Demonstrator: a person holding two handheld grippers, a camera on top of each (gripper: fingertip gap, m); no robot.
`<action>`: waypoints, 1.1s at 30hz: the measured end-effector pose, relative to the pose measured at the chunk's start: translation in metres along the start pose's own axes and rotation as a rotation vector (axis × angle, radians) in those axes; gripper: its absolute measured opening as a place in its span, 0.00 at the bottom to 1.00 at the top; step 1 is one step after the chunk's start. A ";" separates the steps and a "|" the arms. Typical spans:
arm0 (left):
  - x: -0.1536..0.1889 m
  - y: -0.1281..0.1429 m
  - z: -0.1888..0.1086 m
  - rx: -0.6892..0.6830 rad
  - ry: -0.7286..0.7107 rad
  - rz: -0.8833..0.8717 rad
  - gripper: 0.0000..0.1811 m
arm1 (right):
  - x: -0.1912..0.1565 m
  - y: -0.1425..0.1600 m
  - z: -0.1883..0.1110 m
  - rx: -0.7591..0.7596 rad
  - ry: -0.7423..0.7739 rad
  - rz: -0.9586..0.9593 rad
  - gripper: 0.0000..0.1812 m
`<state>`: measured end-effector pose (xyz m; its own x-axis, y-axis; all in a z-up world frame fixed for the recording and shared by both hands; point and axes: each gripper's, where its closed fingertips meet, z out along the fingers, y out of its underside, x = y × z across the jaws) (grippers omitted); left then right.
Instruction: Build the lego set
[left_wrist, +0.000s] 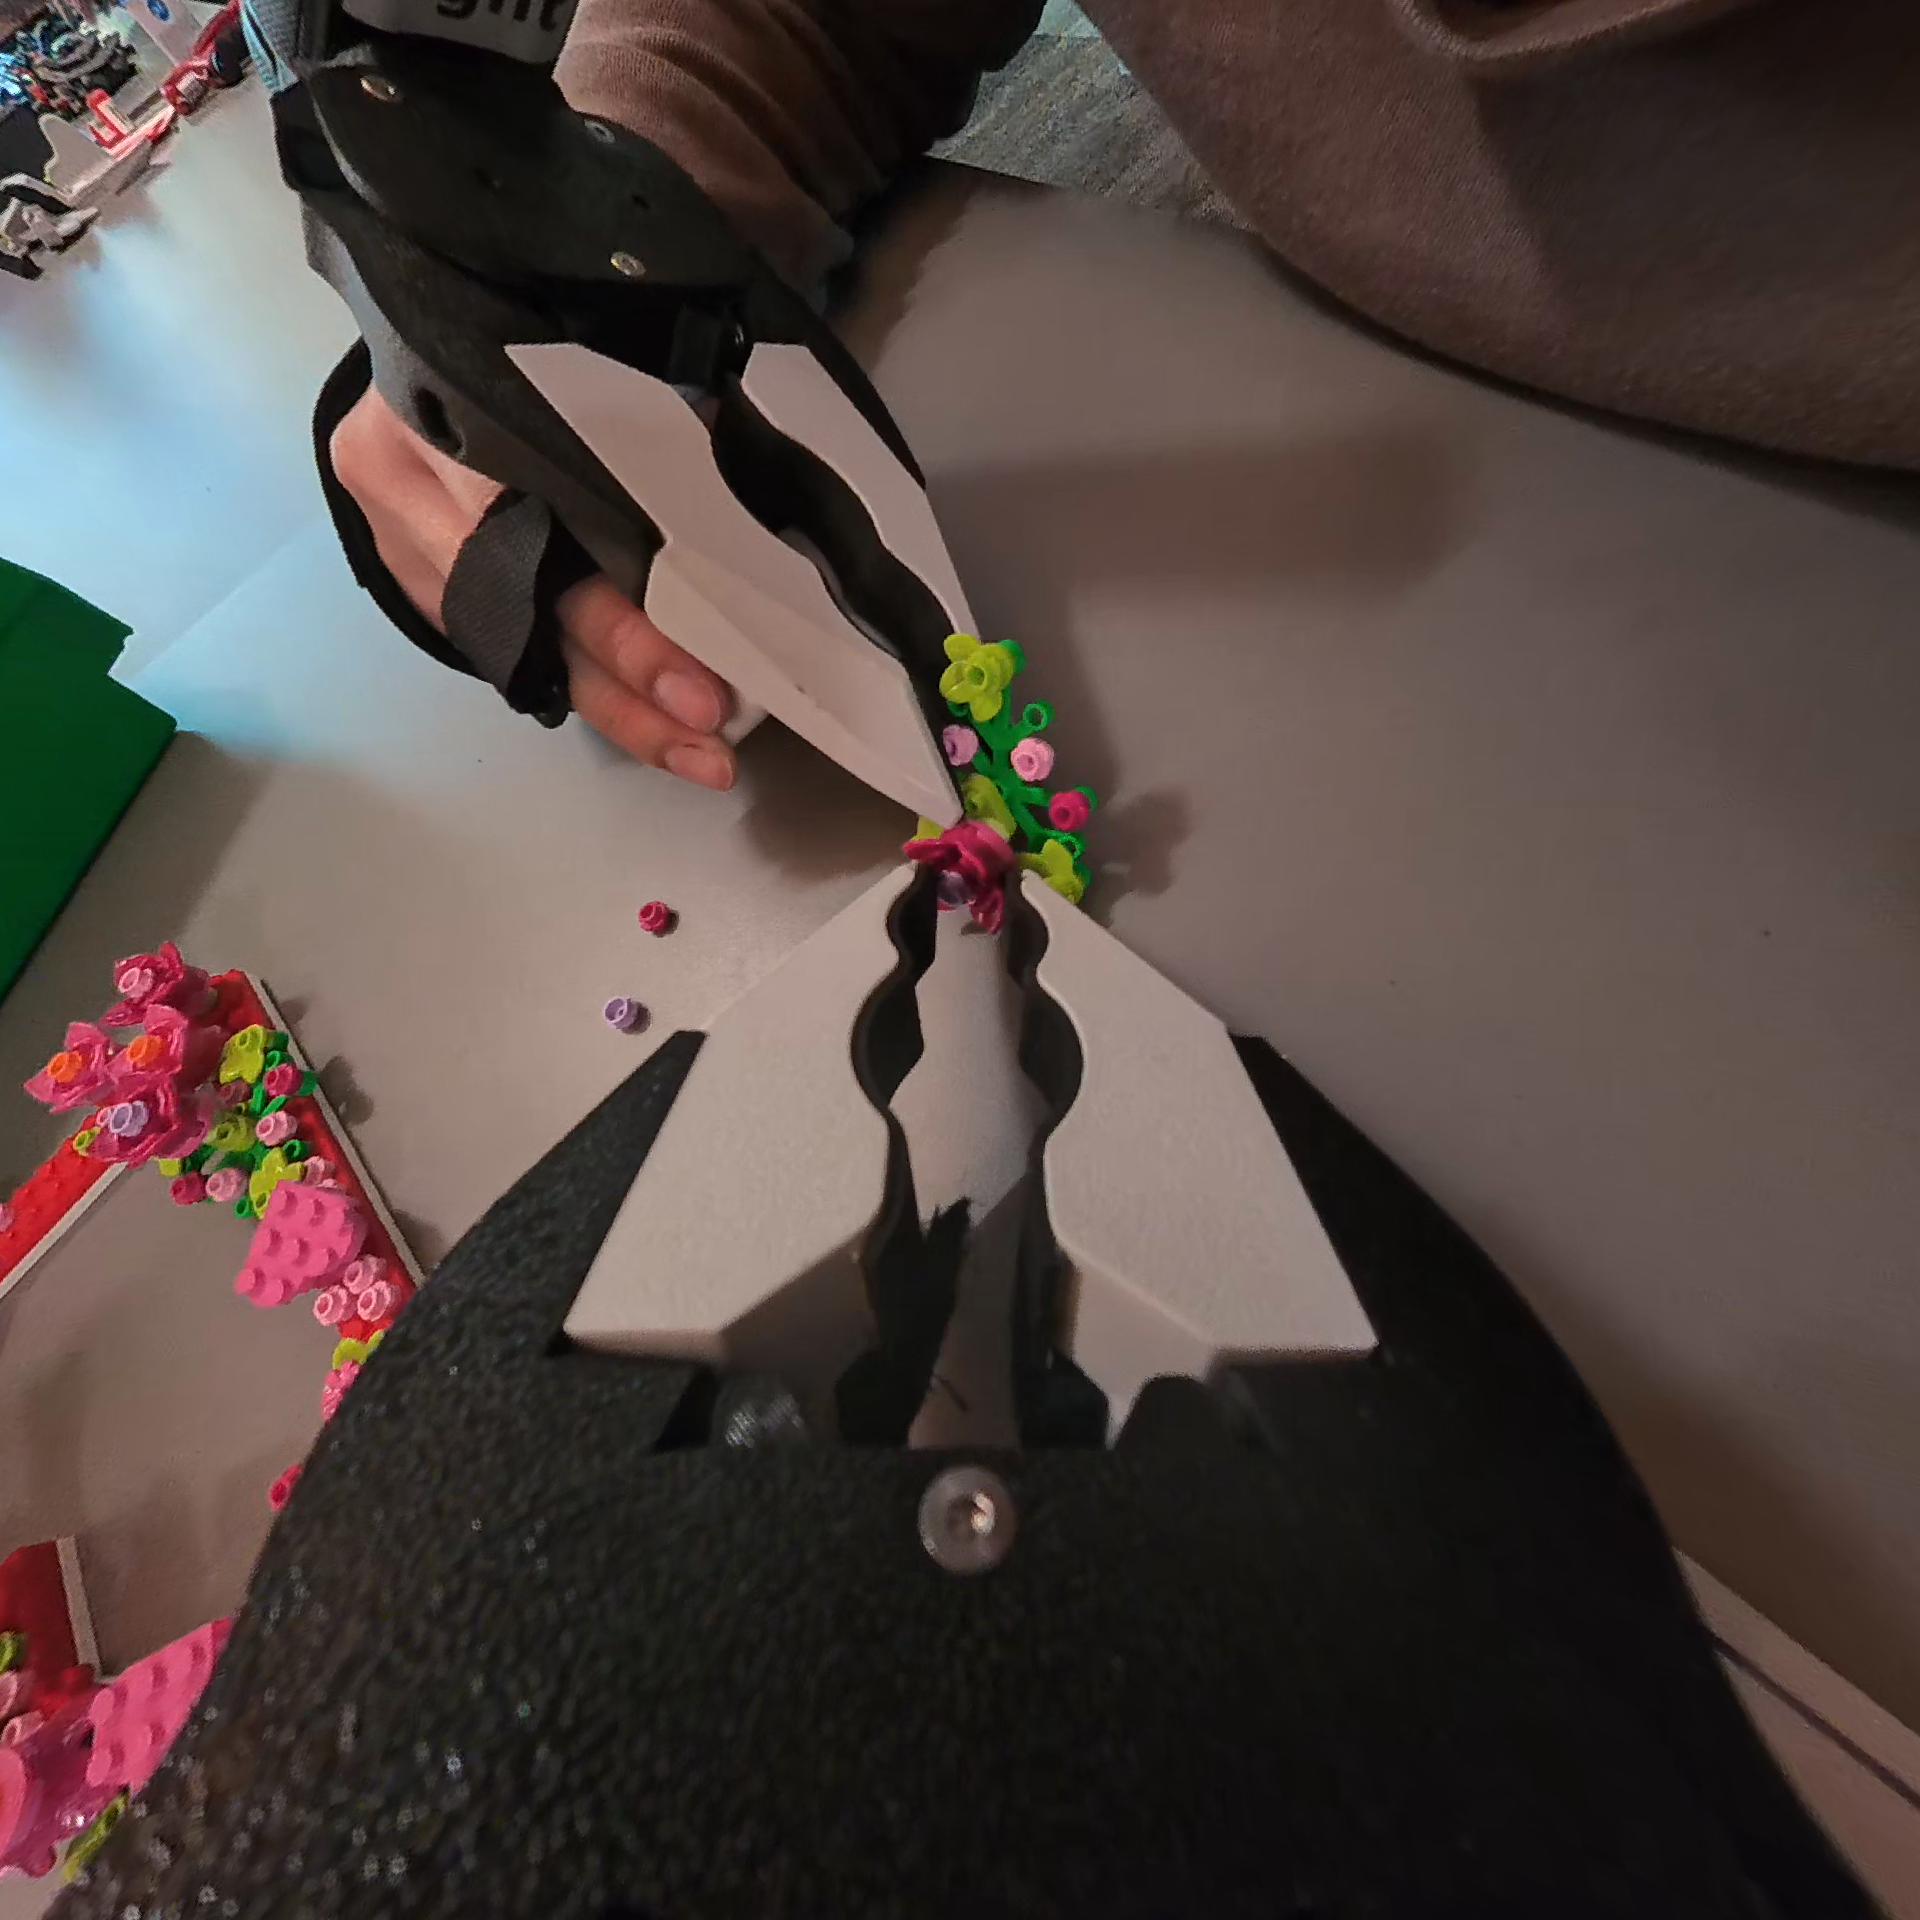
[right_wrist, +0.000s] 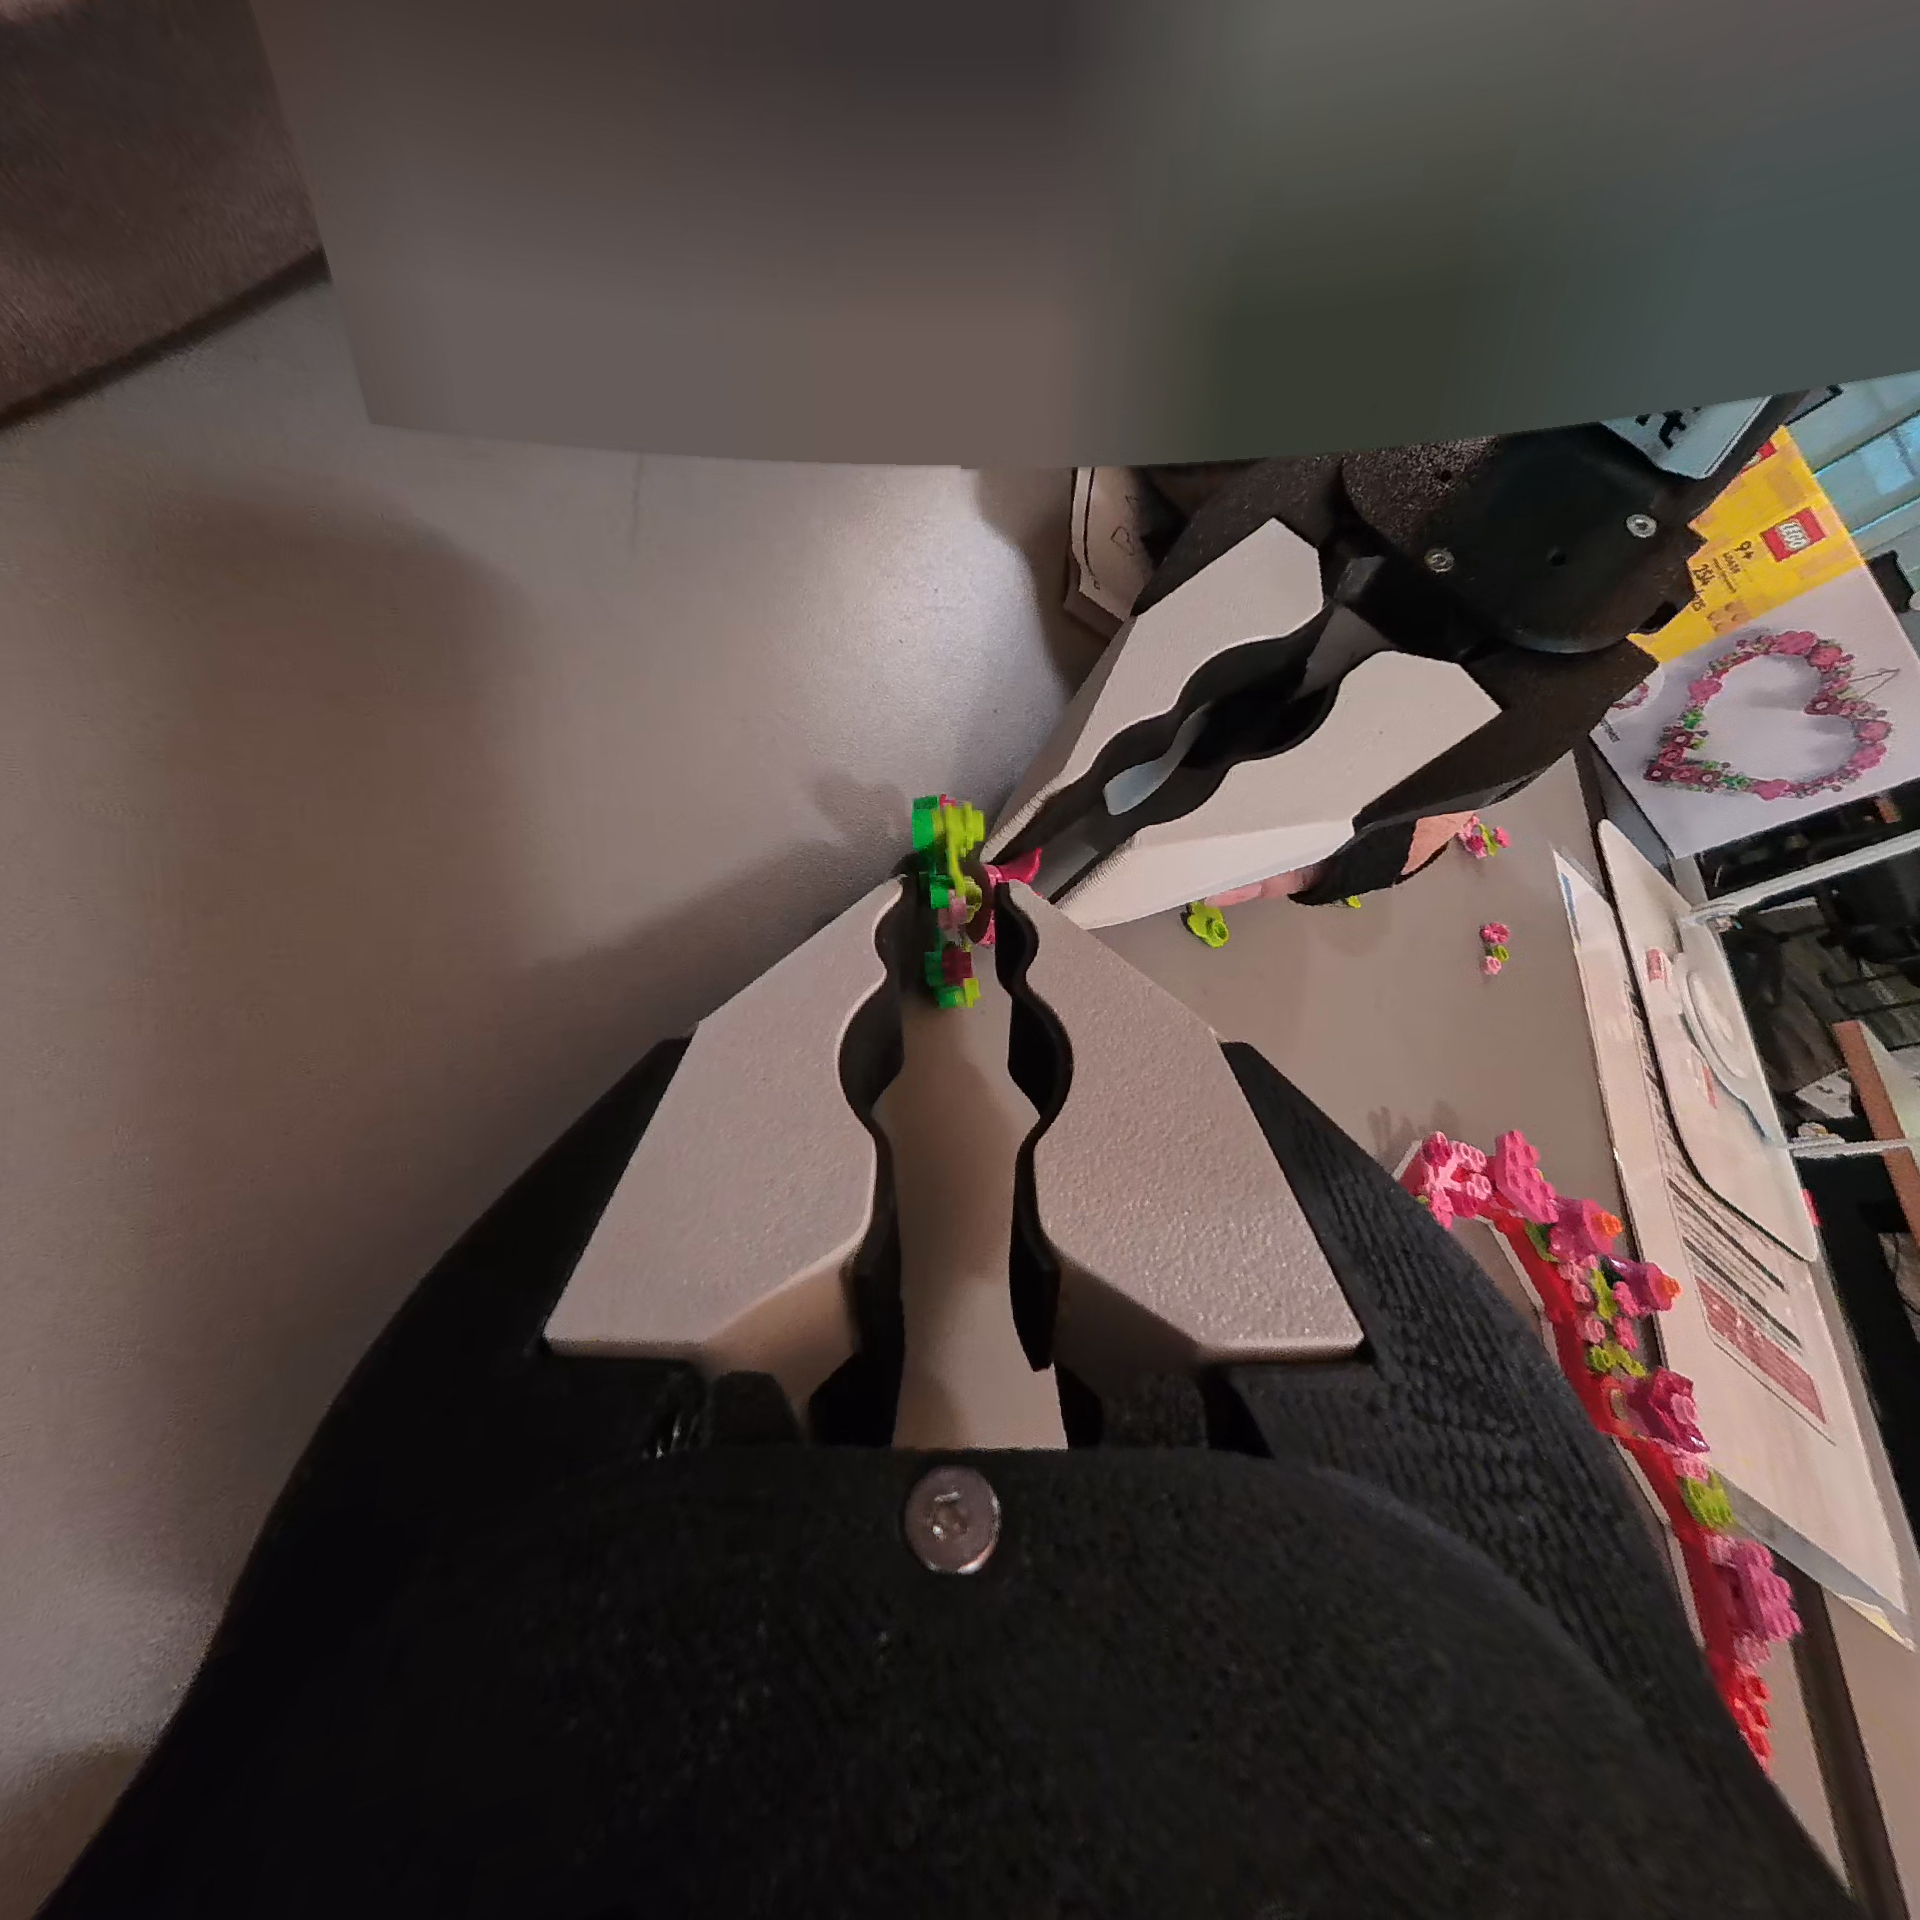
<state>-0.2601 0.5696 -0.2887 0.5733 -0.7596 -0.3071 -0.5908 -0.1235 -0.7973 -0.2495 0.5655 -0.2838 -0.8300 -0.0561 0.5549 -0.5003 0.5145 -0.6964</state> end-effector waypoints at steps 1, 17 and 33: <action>0.000 0.000 0.000 -0.003 0.001 0.002 0.06 | -0.001 0.000 0.000 -0.002 -0.002 -0.003 0.06; 0.003 0.001 0.001 -0.032 0.004 0.065 0.06 | -0.005 0.000 0.003 -0.009 -0.007 -0.049 0.04; -0.001 0.008 -0.002 -0.084 -0.012 -0.083 0.10 | -0.005 0.001 0.004 -0.021 -0.022 -0.024 0.04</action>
<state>-0.2664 0.5681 -0.2939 0.6289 -0.7366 -0.2487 -0.5863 -0.2393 -0.7740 -0.2465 0.5624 -0.2890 -0.8233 -0.0874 0.5608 -0.5151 0.5303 -0.6734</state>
